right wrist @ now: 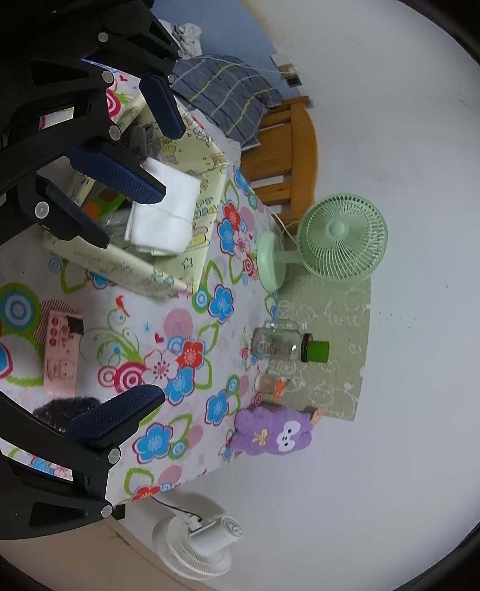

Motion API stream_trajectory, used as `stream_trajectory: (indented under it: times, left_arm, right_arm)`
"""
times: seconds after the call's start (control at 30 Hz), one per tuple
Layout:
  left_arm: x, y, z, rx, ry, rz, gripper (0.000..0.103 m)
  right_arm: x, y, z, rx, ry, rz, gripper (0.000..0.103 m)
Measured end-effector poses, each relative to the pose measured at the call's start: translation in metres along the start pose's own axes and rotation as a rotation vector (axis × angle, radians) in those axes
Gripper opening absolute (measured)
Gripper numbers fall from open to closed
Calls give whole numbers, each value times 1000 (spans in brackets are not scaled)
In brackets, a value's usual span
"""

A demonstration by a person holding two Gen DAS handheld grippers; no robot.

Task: Organize soft objects
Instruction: 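Withdraw both tools from the box back over the table, then approach the crumpled black plastic bag with both tools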

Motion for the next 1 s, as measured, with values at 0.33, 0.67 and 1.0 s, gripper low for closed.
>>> stream_trajectory:
  times: [0.33,0.67,1.0]
  left_arm:
    - [3,8,25,-13,-13,31,93]
    - [6,8,50,-31,-29,37,93]
    - [5,1,74,-69,-33,28,93]
  right_arm:
    - [-8,17,23,-33,-22,32,100]
    - [-19,27,49,-56,-75,45,100]
    - [-32,29,74,-98,-123,41,100]
Point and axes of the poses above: each gripper's, at about its wrist camera, not at the fingertips, and y roughly against the way its jaws point, z to its right, x to its top, the point moved 1 cm from there along -y, roughly the way its jaws point, and after that the axes turned 8 degrees about -z, right-handed, at the moved point
